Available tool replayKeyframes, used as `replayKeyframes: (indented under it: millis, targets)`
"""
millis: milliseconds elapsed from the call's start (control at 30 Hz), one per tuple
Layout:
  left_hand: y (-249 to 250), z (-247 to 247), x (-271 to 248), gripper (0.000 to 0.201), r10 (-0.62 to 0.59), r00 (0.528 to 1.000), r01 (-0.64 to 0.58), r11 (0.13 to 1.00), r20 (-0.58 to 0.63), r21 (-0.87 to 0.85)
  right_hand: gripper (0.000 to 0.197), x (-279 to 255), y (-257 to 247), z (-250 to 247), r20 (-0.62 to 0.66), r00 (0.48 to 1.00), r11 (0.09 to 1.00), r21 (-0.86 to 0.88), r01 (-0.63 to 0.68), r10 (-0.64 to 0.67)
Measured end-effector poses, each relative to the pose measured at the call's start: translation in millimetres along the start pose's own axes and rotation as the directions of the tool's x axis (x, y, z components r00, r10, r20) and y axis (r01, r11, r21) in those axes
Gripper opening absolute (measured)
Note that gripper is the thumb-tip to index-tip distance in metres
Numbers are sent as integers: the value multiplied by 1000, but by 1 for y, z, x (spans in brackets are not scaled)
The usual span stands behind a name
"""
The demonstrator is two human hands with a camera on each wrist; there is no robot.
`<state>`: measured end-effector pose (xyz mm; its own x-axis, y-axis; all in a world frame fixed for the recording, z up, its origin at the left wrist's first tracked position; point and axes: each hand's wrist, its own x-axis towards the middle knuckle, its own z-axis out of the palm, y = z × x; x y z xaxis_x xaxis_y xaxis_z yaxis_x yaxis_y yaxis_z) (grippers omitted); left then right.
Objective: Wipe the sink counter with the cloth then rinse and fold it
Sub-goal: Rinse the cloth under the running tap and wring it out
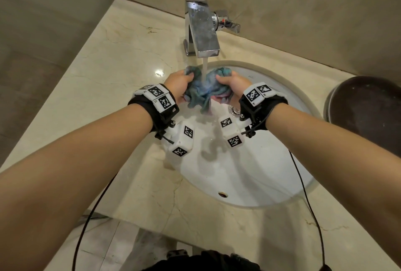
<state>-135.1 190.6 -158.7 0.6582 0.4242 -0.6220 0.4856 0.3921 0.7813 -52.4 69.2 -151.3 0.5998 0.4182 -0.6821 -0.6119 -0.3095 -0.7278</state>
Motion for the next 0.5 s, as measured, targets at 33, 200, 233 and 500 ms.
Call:
replayKeyframes:
  millis: [33, 200, 233, 500]
  targets:
    - [0, 1, -1, 32, -4, 1000, 4, 1000, 3, -12, 5, -1, -1, 2, -15, 1000, 1000, -7, 17, -17]
    - [0, 6, -7, 26, -51, 988, 72, 987, 147, -144, 19, -4, 2, 11, -5, 993, 981, -157, 116, -118]
    - [-1, 7, -7, 25, -74, 980, 103, 982, 184, -156, 21, -4, 4, 13, 12, 991, 970, -207, 130, -131]
    - [-7, 5, -3, 48, -203, 937, 269, 938, 285, -218, 30, -13, 10, 20, 36, 992, 946, -296, 128, -123]
